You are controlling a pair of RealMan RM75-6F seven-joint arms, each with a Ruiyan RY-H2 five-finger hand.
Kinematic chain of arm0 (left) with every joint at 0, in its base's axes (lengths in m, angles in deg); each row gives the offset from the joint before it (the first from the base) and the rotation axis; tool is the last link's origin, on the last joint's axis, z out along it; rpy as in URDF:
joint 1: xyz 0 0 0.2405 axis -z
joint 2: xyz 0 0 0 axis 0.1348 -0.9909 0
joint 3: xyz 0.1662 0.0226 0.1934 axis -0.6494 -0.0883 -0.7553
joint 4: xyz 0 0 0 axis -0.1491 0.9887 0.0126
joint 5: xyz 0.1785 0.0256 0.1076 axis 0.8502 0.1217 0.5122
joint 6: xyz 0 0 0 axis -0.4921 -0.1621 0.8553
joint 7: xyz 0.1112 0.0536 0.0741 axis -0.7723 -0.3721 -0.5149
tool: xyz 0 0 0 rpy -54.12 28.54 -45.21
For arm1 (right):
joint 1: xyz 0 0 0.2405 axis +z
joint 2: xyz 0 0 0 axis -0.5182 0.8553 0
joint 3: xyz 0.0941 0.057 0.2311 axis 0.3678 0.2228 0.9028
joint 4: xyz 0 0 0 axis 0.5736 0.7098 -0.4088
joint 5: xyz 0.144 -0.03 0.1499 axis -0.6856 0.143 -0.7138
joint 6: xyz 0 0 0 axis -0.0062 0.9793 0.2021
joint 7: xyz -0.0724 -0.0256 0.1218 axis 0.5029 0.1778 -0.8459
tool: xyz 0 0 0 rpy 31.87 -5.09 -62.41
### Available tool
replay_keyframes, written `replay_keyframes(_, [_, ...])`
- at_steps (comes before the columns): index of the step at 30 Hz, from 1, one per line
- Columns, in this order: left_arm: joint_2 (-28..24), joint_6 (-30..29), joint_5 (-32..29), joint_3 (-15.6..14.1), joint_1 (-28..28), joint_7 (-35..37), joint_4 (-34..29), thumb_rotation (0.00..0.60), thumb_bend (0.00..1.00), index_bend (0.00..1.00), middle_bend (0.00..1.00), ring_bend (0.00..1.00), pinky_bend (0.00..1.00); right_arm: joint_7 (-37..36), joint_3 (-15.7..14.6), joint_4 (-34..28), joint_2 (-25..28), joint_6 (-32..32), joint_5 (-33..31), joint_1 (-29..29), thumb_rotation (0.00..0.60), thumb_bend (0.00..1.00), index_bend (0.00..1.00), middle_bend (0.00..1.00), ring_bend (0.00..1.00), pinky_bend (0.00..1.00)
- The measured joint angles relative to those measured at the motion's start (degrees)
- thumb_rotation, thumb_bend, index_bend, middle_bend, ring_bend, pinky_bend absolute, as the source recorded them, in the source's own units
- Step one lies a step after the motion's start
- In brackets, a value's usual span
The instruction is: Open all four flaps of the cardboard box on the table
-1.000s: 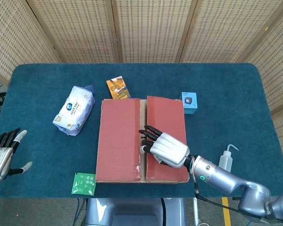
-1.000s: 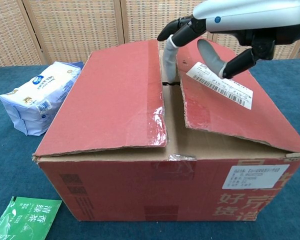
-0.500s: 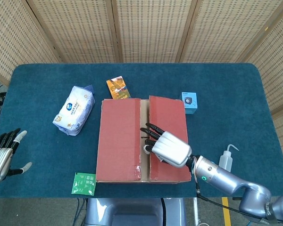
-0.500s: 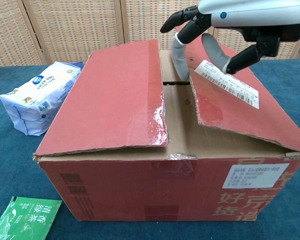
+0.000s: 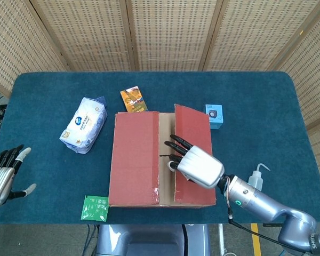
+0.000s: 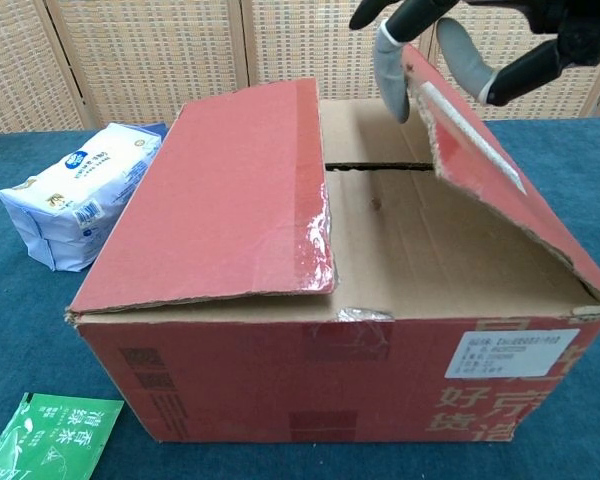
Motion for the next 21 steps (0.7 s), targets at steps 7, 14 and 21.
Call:
replay_keyframes(7, [-0.01,-0.04,0.23,0.01,0.1,0.32,-0.15,0.529,0.25,0.05,0.0,0.0,0.0,-0.21,0.65,-1.6,3.96,1.85,0.3,-1.24,0.6,1.0,0.48,0.51,0.11,0.0])
replay_keyframes(14, [-0.21,-0.35,0.78,-0.06,0.08,0.65,-0.01,0.529,0.25,0.05,0.0,0.0,0.0,-0.87,1.26,-1.89,7.55,3.57,0.07,-2.62,0.6,1.0,0.48,0.51,0.11,0.0])
replay_keyframes(21, [-0.3,-0.53,1.05,-0.21,0.0,0.71,-0.04,0.53,0.25,0.05,0.0,0.0,0.0,-2.39,1.8,-1.98,13.25,5.4,-0.04,-4.71,0.6,1.0,0.48,0.51,0.11,0.0])
